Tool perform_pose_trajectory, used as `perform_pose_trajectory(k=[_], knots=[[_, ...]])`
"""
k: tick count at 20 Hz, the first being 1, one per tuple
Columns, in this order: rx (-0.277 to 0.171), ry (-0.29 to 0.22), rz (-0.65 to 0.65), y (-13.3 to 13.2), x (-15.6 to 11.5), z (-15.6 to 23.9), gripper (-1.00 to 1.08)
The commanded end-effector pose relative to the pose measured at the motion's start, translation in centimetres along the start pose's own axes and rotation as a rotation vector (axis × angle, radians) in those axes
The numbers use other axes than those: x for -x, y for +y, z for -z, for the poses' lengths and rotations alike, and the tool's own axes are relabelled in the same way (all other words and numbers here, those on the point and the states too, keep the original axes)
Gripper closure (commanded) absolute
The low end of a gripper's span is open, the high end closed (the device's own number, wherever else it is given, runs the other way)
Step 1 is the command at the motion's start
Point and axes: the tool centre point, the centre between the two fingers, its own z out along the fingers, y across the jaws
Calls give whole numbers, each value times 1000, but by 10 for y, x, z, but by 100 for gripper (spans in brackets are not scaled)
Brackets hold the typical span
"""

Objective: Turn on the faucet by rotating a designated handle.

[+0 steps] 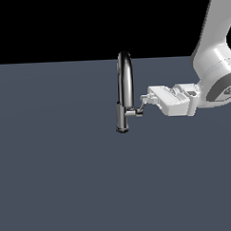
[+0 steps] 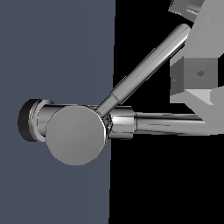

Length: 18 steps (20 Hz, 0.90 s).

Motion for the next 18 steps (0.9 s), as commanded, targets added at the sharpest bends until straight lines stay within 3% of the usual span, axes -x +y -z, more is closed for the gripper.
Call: perform_pose_trajectory(k=[1,6,8,18], knots=[[10,-10,-17,15,-12,-4,108],[13,-12,-18,33,-24,-5,108],[2,-1,2,24,-14,1,108],[12,-11,-15,41,-77,-5,108]])
